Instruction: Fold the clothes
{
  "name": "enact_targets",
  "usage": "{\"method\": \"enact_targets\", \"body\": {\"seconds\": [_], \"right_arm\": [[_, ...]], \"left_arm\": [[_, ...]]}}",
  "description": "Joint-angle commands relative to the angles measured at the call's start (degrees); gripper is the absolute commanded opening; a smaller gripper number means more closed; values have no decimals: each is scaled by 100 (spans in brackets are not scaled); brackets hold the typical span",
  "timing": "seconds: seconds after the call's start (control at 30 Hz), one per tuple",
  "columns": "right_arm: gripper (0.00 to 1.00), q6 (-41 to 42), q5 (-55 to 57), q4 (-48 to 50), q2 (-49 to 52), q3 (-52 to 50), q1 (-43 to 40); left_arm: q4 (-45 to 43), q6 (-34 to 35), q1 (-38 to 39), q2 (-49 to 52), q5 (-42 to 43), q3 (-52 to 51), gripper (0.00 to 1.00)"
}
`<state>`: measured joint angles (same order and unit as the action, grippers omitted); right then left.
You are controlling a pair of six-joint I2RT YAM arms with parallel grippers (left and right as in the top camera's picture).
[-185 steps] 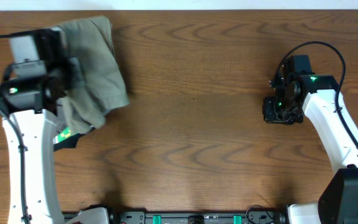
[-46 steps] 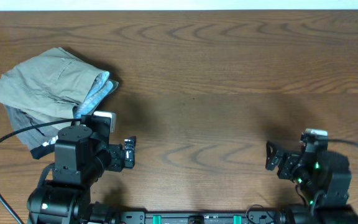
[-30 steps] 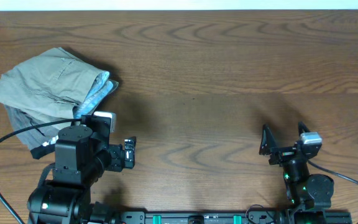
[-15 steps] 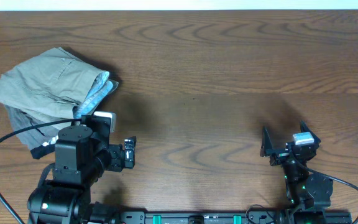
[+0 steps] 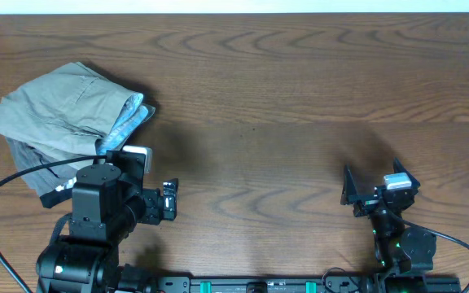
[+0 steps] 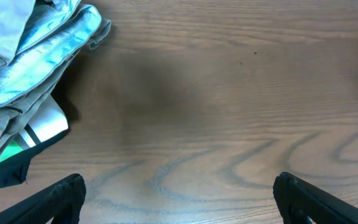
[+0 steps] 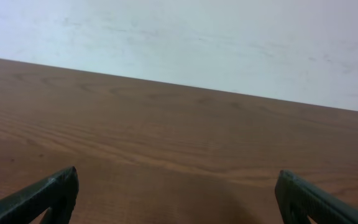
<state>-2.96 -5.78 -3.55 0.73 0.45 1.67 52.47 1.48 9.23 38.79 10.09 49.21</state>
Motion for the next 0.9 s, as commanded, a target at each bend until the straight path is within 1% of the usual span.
{"method": "enact_targets", "body": {"seconds": [0.0, 0.47, 0.7, 0.77, 0.87], "right_arm": [[99, 76, -24, -22, -39, -13, -50], [99, 76, -24, -22, -39, -13, -50], [99, 76, -24, -20, -39, -13, -50], [99, 76, -24, -20, -39, -13, -50], [99, 76, -24, -20, -39, -13, -50]], "left_arm": [[0, 7, 22, -20, -48, 17, 98], [0, 7, 22, -46, -48, 7, 98], [20, 4, 15, -535, -50, -151, 98], [44, 2, -39, -780, -328, -345, 98], [-120, 4, -219, -1296, -372, -833, 98]]}}
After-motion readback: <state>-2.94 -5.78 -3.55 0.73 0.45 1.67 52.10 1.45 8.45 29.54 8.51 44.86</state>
